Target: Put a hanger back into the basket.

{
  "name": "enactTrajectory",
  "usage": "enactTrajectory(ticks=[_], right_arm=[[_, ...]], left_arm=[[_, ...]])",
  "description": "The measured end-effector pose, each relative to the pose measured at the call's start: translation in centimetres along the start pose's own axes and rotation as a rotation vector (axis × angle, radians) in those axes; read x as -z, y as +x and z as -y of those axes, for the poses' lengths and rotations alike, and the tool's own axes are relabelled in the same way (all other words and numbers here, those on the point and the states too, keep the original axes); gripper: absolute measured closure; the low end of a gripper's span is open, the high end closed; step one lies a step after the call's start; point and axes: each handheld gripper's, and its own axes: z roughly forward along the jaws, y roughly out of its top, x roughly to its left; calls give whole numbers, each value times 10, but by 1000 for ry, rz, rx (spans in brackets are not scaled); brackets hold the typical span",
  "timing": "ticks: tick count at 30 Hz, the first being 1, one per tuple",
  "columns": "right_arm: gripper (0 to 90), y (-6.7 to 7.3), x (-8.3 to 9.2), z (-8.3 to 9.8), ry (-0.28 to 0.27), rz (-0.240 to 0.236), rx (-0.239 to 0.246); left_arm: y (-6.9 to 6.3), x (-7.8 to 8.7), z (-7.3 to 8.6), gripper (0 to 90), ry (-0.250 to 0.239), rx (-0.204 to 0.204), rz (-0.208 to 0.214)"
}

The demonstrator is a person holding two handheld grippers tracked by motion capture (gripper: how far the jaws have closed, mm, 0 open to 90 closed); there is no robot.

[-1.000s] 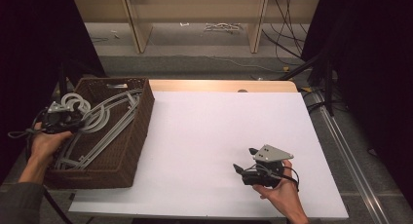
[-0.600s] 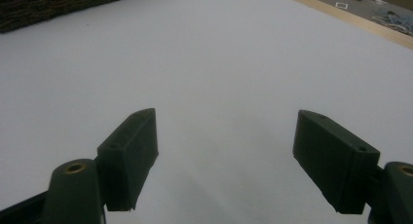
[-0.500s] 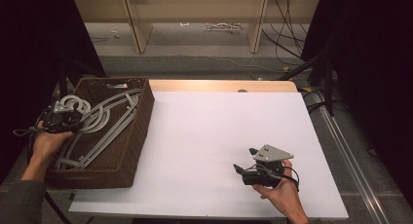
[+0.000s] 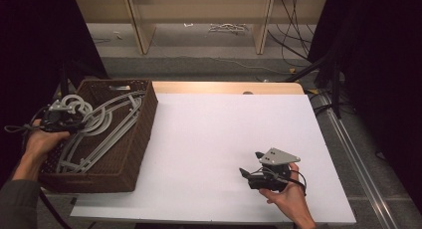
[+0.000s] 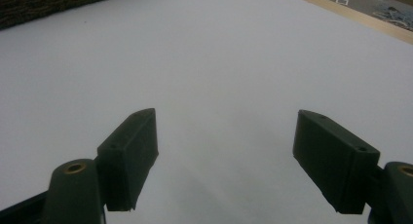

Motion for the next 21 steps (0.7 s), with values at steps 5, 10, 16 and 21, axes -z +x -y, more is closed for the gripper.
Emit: enactTrajectory(ticks=[5,10,16,21], right_arm=[[255,1,-1,0,2,-4,3],[255,0,0,0,2,-2,-2],[255,-1,0,0,1,-2,1],[255,0,0,0,3,-1,-1]], left_arm=[[-4,8,-9,818,44,-22,-51],[-2,11,-15,818,69,-51,-20],[4,11,-18,817,101,-54,-36],[-5,-1,-15,810,128,-81,-53]])
